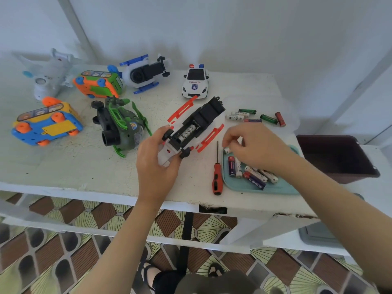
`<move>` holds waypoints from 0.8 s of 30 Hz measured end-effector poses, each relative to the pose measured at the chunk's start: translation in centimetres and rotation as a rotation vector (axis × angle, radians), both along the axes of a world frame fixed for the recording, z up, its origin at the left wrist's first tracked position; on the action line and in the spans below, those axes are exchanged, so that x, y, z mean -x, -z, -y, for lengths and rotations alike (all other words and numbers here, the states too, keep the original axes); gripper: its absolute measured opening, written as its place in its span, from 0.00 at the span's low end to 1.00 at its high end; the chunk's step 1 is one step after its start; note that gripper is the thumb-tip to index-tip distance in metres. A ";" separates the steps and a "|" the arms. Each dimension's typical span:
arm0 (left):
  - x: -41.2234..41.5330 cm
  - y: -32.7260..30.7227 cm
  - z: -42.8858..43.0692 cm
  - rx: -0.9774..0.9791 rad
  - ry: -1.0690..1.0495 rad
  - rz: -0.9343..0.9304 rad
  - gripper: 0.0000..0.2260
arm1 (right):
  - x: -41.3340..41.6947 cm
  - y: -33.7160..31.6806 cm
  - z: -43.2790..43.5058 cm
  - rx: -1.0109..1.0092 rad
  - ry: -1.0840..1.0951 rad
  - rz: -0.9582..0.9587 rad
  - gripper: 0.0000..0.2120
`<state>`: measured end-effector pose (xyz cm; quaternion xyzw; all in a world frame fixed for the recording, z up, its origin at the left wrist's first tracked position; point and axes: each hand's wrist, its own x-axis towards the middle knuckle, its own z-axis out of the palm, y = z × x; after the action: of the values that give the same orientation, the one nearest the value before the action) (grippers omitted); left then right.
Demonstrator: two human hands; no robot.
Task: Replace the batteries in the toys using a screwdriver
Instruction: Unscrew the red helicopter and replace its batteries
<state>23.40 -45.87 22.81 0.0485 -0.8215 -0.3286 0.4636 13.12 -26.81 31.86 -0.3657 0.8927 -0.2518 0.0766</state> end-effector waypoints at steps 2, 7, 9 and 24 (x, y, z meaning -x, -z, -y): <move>0.0 0.0 -0.1 0.006 -0.003 0.003 0.23 | 0.0 0.0 -1.0 -0.230 -0.051 -0.061 0.10; 0.0 0.1 -0.1 0.011 -0.006 0.017 0.23 | -1.1 1.1 -1.3 -0.455 -0.085 -0.204 0.21; 0.0 0.1 -0.1 0.013 -0.006 0.019 0.23 | -1.2 1.5 -1.1 -0.467 -0.043 -0.240 0.22; -0.1 0.0 -0.1 0.010 -0.010 0.041 0.26 | -2.4 0.4 1.2 0.295 -0.121 -0.242 0.08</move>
<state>23.45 -45.77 22.86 0.0572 -0.8320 -0.3212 0.4487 15.50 -28.03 31.46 -0.4535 0.8254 -0.3288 -0.0708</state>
